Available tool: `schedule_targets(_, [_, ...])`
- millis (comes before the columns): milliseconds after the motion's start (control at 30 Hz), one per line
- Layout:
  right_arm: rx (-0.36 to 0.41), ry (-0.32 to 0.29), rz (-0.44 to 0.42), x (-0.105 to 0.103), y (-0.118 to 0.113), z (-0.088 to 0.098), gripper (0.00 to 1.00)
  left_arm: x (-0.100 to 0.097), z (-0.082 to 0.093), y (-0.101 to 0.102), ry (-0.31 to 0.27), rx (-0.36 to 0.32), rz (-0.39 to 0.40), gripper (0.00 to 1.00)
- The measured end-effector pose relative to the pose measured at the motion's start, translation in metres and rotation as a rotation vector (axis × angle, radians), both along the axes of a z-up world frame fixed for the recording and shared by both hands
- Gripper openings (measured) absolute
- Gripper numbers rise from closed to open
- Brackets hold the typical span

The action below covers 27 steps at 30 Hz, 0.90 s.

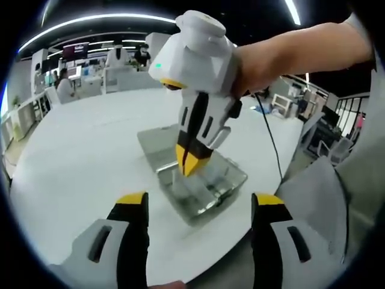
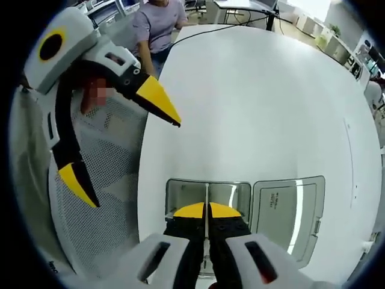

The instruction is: Insert the divider into the dual guide fixture by aligning both edges with the guide slots and pushing it downward to the bottom, including one-sided entry, uneven engagement, binding, and posture correction.

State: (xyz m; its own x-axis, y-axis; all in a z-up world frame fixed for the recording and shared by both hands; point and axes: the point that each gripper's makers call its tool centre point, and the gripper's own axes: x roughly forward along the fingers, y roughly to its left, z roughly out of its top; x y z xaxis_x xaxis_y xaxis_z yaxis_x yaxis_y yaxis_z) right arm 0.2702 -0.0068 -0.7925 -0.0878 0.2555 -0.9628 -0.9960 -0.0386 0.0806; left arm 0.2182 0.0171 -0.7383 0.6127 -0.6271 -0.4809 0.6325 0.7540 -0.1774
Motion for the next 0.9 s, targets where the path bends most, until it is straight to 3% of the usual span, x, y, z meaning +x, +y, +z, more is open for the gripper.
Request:
schedule_targets(533, [-0.001,-0.005,0.006,-0.003,0.000,0.006,0.00,0.000,0.000,-0.003,0.000,-0.004,-0.003,0.68])
schedule_targets(600, [-0.022,-0.044,0.042,0.004,-0.004,0.009,0.00,0.000,0.001,-0.004,-0.002,-0.004,-0.004,0.68])
schedule_targets(667, [0.026,-0.049,0.037,0.005,0.007,0.016,0.00,0.000,0.001,-0.004,-0.003,-0.004,-0.006,0.68])
schedule_targets(700, [0.043,-0.016,-0.025,0.004,0.012,0.020,0.00,0.000,0.002,-0.005,-0.004,-0.004,-0.005,0.68])
schedule_targets(900, [0.000,-0.029,0.024,-0.003,0.012,0.016,0.00,-0.001,0.003,-0.004,-0.006,-0.005,-0.005,0.68])
